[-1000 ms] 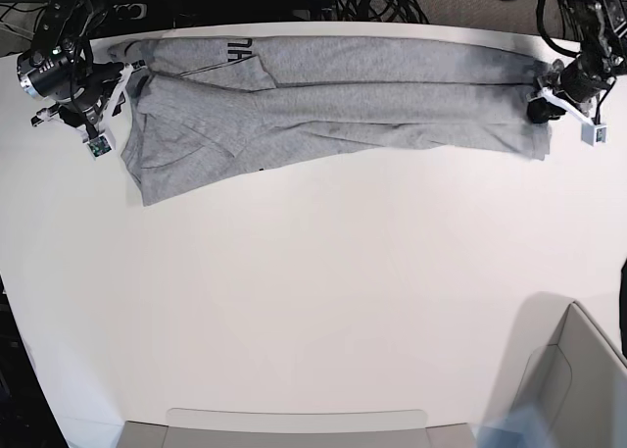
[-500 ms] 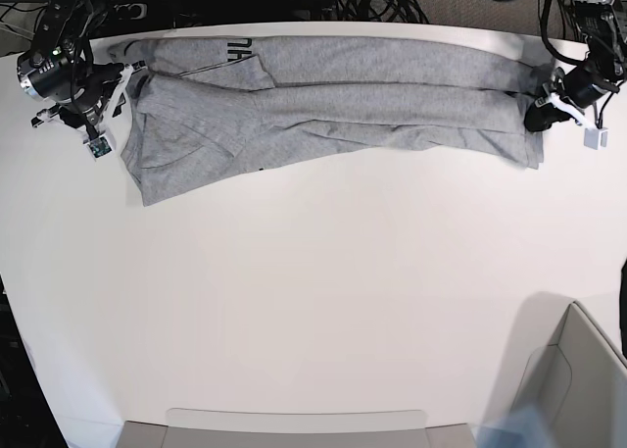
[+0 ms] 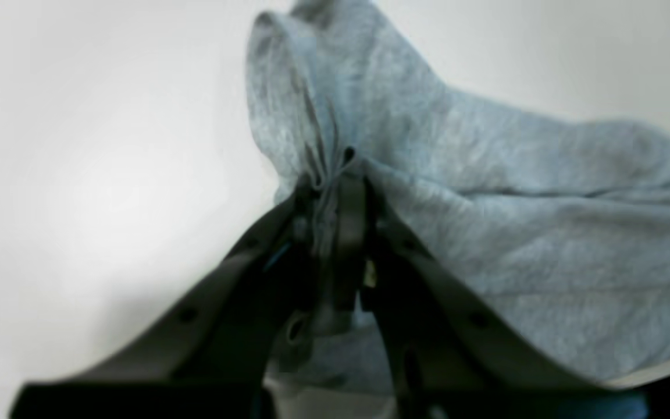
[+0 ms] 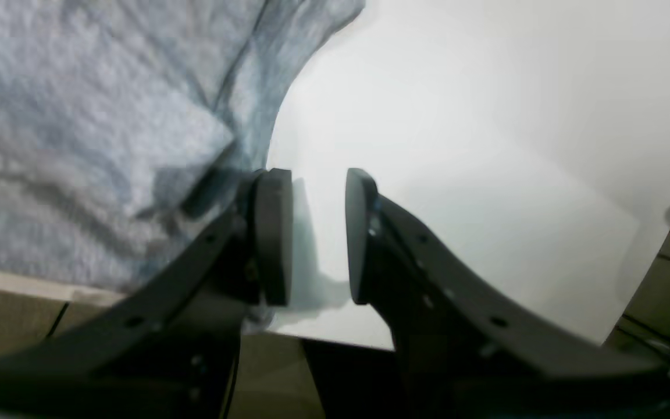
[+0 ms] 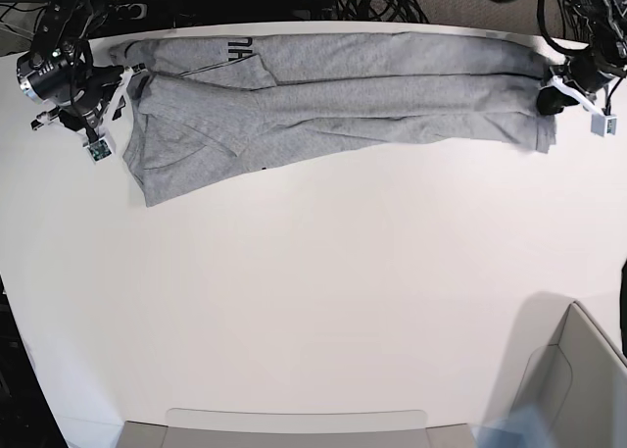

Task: Fold the T-shirt properly
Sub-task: 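Pull the strip ends outward with both grippers to straighten it, then carry the strip end with the left gripper toward the middle, folding it over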

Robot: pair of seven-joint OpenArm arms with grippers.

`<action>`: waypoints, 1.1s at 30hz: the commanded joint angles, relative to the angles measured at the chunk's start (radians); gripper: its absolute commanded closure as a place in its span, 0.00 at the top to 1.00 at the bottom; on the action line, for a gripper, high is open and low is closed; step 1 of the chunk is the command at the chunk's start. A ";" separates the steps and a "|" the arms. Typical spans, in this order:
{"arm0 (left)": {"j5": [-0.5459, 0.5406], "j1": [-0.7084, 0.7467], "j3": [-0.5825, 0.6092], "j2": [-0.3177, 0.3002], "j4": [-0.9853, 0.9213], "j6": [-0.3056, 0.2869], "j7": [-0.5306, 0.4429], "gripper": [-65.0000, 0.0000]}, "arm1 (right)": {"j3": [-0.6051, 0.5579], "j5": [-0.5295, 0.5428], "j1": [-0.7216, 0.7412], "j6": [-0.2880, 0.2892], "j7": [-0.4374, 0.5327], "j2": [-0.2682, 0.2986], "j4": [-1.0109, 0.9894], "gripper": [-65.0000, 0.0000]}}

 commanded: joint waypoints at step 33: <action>-0.008 -0.009 0.597 0.241 0.553 0.289 0.081 0.00 | 0.003 0.005 0.064 0.008 -0.002 -0.008 0.014 0.25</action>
